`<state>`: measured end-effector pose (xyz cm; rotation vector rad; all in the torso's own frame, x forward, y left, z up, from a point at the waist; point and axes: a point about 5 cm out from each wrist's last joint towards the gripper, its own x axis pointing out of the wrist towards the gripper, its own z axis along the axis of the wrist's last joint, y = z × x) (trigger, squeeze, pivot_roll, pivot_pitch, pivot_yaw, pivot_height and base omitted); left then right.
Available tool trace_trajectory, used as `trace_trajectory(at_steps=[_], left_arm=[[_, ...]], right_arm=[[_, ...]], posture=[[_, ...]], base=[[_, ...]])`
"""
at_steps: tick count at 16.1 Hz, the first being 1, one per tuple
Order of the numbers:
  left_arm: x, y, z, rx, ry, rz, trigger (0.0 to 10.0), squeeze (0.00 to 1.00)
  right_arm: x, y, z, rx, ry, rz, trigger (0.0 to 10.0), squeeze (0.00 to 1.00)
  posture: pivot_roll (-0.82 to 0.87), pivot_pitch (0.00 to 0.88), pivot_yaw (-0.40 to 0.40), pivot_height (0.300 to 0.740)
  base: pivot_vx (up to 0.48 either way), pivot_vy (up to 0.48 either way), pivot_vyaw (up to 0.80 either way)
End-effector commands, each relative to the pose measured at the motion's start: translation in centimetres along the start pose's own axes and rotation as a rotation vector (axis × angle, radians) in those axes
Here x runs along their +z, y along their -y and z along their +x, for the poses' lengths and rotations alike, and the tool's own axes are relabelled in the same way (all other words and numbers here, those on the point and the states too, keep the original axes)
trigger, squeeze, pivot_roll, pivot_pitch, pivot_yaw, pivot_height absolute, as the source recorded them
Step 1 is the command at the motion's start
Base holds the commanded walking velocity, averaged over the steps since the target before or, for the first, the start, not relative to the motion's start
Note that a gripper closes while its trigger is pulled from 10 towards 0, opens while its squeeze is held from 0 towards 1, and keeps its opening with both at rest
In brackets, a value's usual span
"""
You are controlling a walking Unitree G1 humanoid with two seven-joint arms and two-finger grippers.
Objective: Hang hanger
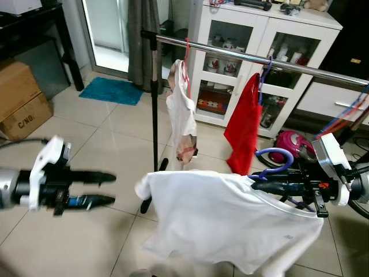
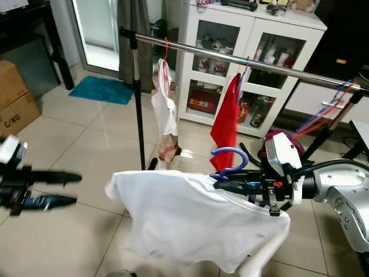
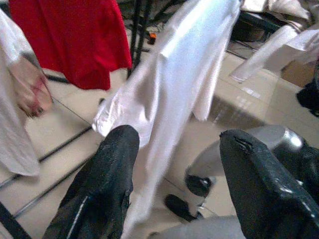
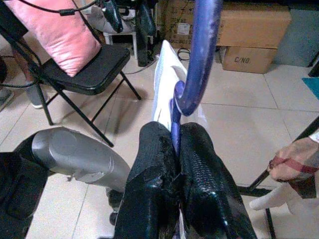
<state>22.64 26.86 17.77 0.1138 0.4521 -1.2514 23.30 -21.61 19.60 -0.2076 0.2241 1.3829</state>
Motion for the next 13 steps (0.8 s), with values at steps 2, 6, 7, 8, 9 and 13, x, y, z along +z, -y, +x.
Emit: trace_trajectory(at_steps=[2, 6, 7, 8, 9, 13], left_arm=[[1.0, 0.0, 0.6, -0.012, 0.021, 0.08, 10.0, 0.0], [0.0, -1.2, 3.0, -0.027, -0.018, 0.128, 10.0, 0.0], [-0.1, -1.5, 3.3, -0.027, -0.018, 0.132, 10.0, 0.0], [0.0, -1.9, 3.4, -0.009, -0.013, 0.149, 10.0, 0.0], [0.2, -2.4, 3.5, 0.015, -0.004, 0.167, 10.0, 0.0], [0.9, -2.8, 4.1, -0.038, 0.032, 0.163, 0.0, 0.0]], right_arm=[[0.7, 0.1, 0.1, 0.016, 0.022, -0.038, 10.0, 0.0], [1.5, -0.4, 0.2, 0.051, 0.056, -0.055, 10.0, 0.0], [1.6, -0.5, 0.2, 0.061, 0.059, -0.054, 10.0, 0.0], [1.7, -0.7, 0.3, 0.067, 0.061, -0.053, 10.0, 0.0], [1.7, -0.8, 0.2, 0.071, 0.064, -0.052, 10.0, 0.0], [2.0, -0.9, 0.3, 0.074, 0.081, -0.049, 10.0, 0.0]], posture=[[0.08, 0.0, -0.054, 0.74], [0.06, 0.0, -0.047, 0.74], [0.06, 0.0, -0.042, 0.74], [0.05, 0.0, -0.037, 0.74], [0.05, 0.0, -0.032, 0.74], [0.05, 0.0, -0.027, 0.74]], base=[[0.0, 0.0, 0.0], [0.0, 0.0, 0.0], [0.0, 0.0, 0.0], [0.0, 0.0, 0.0], [0.0, 0.0, 0.0], [0.0, 0.0, 0.0]])
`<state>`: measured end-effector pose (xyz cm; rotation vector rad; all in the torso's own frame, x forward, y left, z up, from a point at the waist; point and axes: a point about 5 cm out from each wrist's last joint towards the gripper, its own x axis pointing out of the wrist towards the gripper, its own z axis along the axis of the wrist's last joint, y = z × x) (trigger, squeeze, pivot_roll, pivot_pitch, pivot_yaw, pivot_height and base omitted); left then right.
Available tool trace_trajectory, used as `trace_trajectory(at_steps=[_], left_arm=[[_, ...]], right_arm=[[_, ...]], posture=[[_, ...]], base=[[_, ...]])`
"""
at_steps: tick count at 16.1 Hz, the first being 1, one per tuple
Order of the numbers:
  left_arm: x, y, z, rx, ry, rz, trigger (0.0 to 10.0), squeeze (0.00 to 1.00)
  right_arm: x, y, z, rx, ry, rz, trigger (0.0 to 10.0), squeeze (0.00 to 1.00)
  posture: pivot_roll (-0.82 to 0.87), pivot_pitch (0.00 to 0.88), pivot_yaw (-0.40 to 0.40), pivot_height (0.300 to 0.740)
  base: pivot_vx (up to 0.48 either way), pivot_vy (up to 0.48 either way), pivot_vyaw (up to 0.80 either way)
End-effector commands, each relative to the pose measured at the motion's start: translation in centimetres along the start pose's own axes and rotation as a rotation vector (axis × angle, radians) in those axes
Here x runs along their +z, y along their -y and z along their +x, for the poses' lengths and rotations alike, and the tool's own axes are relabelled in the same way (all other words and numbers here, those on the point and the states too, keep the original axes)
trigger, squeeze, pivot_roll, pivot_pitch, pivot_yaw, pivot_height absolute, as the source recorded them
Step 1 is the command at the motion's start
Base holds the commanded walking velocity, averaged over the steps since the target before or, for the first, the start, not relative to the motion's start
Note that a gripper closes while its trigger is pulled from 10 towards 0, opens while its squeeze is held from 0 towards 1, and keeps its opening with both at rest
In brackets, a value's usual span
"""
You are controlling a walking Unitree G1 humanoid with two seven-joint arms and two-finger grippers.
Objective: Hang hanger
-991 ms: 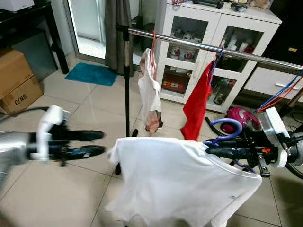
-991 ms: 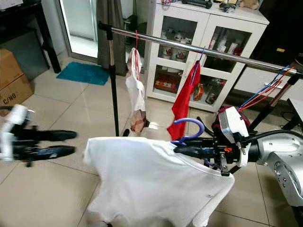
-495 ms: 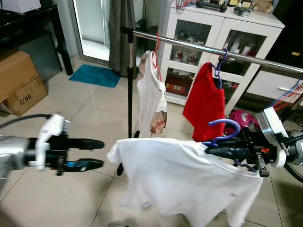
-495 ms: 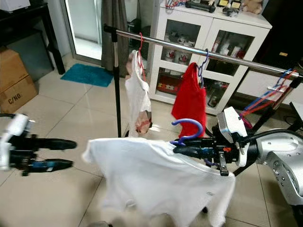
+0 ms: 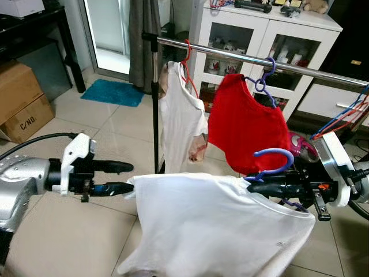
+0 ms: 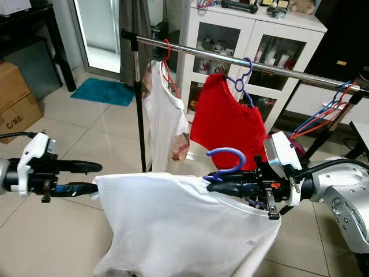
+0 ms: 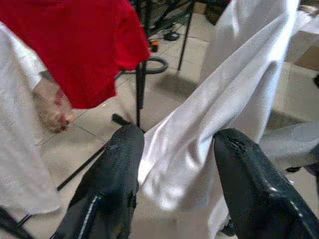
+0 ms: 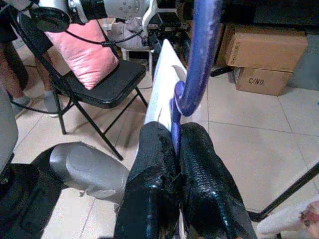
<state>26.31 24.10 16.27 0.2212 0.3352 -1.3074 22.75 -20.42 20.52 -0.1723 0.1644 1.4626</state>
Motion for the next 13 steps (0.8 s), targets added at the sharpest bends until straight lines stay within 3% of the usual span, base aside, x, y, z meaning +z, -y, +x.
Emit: trace_trajectory(at_steps=[1, 4, 13], left_arm=[[0.26, 0.06, 0.62, -0.039, 0.012, 0.006, 0.0, 0.0], [0.08, 0.13, 1.4, -0.077, 0.021, -0.002, 0.0, 0.0], [0.27, -0.21, 1.21, -0.07, 0.047, -0.015, 0.0, 0.0]], right_arm=[[0.86, -0.15, -0.38, 0.002, 0.018, -0.03, 10.0, 0.0], [1.04, 0.05, -0.42, 0.004, 0.023, -0.032, 10.0, 0.0], [1.25, 0.3, -0.46, 0.003, 0.031, -0.035, 10.0, 0.0]], posture=[[0.05, 0.0, -0.027, 0.74], [0.05, 0.0, -0.029, 0.74], [0.06, 0.0, -0.032, 0.74]], base=[[0.0, 0.0, 0.0], [0.0, 0.0, 0.0], [0.0, 0.0, 0.0]])
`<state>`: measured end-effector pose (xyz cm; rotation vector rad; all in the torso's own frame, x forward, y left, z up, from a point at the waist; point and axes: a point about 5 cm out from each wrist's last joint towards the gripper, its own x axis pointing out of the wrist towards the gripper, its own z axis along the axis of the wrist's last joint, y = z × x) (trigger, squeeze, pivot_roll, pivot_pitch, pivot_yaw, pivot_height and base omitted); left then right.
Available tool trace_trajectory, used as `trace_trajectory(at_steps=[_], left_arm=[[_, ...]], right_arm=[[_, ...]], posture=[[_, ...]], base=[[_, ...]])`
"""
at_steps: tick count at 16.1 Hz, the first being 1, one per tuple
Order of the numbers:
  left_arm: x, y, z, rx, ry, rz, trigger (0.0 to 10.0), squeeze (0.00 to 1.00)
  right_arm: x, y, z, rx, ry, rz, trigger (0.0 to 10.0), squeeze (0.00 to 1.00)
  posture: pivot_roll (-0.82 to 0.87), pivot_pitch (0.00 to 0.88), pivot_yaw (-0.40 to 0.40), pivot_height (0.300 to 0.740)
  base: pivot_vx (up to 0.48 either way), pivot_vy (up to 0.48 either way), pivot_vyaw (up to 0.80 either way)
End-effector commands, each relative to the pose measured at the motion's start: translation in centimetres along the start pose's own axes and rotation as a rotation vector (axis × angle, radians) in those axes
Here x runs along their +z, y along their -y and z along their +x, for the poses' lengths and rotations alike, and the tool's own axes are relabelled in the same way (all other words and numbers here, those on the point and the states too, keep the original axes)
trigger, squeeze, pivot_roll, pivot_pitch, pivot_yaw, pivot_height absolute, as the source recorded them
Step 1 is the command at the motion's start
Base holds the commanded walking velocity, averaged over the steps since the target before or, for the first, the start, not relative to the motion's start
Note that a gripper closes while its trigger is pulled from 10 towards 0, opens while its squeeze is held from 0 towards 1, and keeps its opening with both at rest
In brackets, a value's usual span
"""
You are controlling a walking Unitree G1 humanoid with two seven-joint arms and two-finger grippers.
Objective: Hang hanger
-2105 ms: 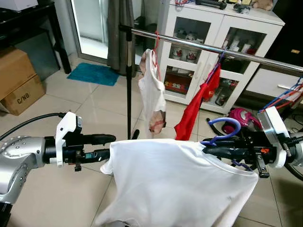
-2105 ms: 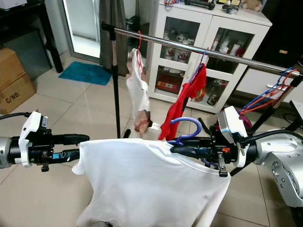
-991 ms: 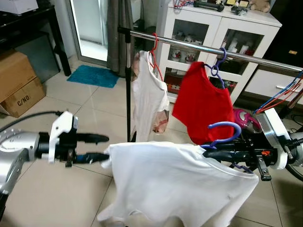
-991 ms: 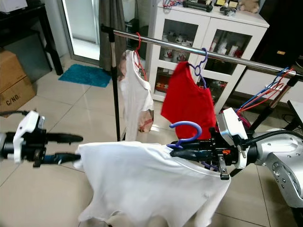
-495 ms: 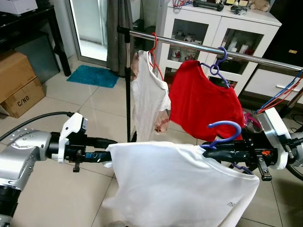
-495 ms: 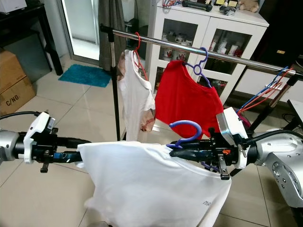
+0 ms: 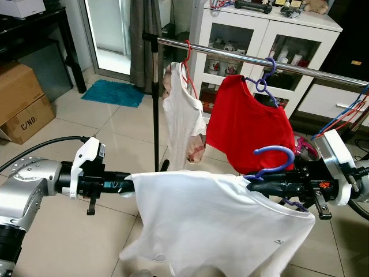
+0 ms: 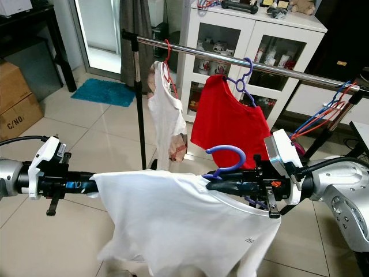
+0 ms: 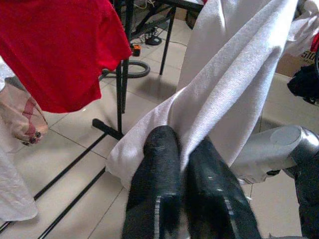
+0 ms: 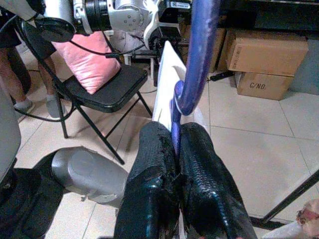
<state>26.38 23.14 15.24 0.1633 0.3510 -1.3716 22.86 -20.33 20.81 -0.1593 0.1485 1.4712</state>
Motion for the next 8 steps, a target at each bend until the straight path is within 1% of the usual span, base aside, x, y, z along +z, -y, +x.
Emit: trace_trajectory(at_steps=[1, 4, 6, 7, 8], left_arm=[[0.9, -0.3, 0.0, -0.001, 0.027, 0.024, 0.0, 0.0], [1.4, -0.1, -0.1, -0.003, 0.054, 0.024, 0.0, 0.0], [1.9, 0.1, -0.5, 0.021, 0.105, 0.013, 0.0, 0.0], [1.8, 0.2, -0.7, 0.037, 0.115, 0.007, 0.0, 0.0], [1.5, 0.6, -1.3, 0.067, 0.127, -0.01, 0.0, 0.0]], right_arm=[[1.0, 0.2, -0.5, -0.004, 0.011, -0.034, 10.0, 0.0], [0.8, 0.3, -0.5, -0.014, 0.006, -0.029, 10.0, 0.0], [0.7, 0.3, -0.6, -0.03, 0.007, -0.028, 10.0, 0.0], [0.8, 0.3, -0.7, -0.038, 0.011, -0.028, 10.0, 0.0], [0.8, 0.4, -1.0, -0.051, 0.017, -0.029, 10.0, 0.0]], posture=[[0.06, 0.0, -0.032, 0.74], [0.05, 0.0, -0.029, 0.74], [0.05, 0.0, -0.023, 0.74], [0.05, 0.0, -0.023, 0.74], [0.05, 0.0, -0.024, 0.74]], base=[[0.0, 0.0, 0.0], [0.0, 0.0, 0.0], [0.0, 0.0, 0.0], [0.0, 0.0, 0.0], [0.0, 0.0, 0.0]])
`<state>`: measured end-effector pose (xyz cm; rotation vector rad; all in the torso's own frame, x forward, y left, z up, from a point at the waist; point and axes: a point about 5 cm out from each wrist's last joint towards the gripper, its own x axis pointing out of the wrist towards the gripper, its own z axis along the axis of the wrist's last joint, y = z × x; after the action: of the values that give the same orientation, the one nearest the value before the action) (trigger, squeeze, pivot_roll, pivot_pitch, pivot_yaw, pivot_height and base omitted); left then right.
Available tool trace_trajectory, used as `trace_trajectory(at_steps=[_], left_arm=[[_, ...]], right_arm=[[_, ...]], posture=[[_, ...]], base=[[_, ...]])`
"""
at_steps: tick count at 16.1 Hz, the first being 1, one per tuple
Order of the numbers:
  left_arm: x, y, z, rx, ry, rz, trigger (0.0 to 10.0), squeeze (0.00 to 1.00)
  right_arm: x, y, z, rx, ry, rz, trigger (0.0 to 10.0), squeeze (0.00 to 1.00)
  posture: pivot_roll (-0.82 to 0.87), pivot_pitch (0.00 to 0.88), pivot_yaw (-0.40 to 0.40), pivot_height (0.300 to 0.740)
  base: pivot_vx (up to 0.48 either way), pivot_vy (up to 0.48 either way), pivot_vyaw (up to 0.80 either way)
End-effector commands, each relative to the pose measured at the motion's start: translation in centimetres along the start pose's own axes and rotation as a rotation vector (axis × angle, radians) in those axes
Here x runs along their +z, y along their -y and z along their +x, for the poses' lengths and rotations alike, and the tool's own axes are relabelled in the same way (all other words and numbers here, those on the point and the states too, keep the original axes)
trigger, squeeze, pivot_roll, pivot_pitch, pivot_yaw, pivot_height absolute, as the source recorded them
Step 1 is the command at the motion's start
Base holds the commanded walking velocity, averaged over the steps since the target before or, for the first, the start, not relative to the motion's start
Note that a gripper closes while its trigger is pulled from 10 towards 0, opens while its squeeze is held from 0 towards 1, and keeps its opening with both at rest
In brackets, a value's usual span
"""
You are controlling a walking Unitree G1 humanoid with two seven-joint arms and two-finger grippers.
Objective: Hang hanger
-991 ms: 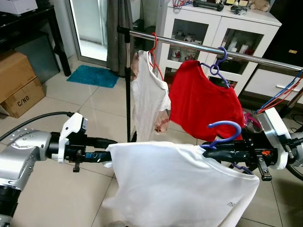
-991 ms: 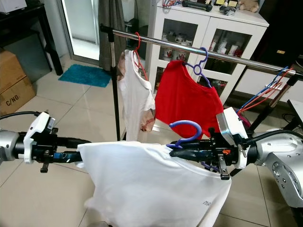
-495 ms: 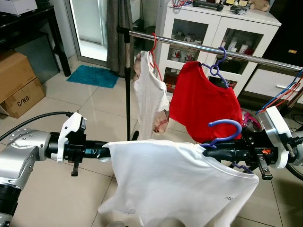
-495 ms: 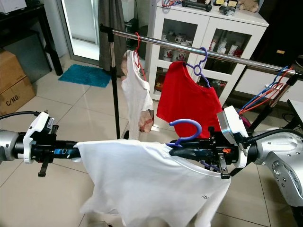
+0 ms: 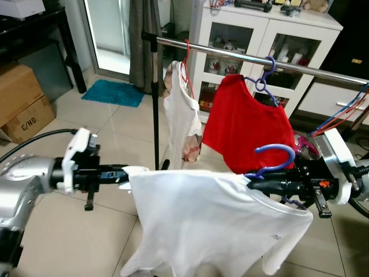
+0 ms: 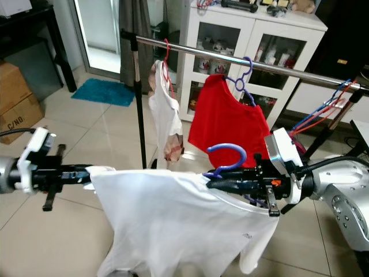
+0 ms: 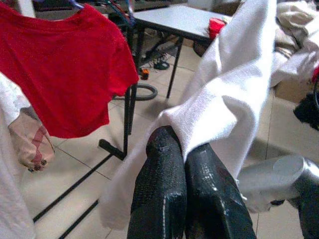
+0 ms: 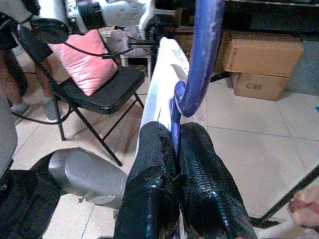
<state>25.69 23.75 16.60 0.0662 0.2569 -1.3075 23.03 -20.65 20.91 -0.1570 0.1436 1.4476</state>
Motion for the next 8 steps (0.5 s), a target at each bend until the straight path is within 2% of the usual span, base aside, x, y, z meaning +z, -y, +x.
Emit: trace_trajectory(at_steps=[1, 5, 8], left_arm=[[0.3, 0.3, -0.5, 0.021, 0.011, 0.001, 0.0, 0.0], [-0.6, 1.4, -1.5, 0.092, 0.03, -0.042, 0.0, 0.0], [-1.2, 2.3, -2.9, 0.185, 0.051, -0.078, 0.0, 0.0]], right_arm=[[0.9, 0.3, -0.9, -0.039, 0.019, -0.031, 10.0, 0.0], [1.1, 0.9, -1.3, -0.059, 0.029, -0.036, 10.0, 0.0], [1.2, 1.3, -1.7, -0.08, 0.038, -0.038, 10.0, 0.0]], posture=[[0.05, 0.0, -0.025, 0.74], [0.06, 0.0, -0.035, 0.74], [0.07, 0.0, -0.041, 0.74]], base=[[0.0, 0.0, 0.0], [0.0, 0.0, 0.0], [0.0, 0.0, 0.0]])
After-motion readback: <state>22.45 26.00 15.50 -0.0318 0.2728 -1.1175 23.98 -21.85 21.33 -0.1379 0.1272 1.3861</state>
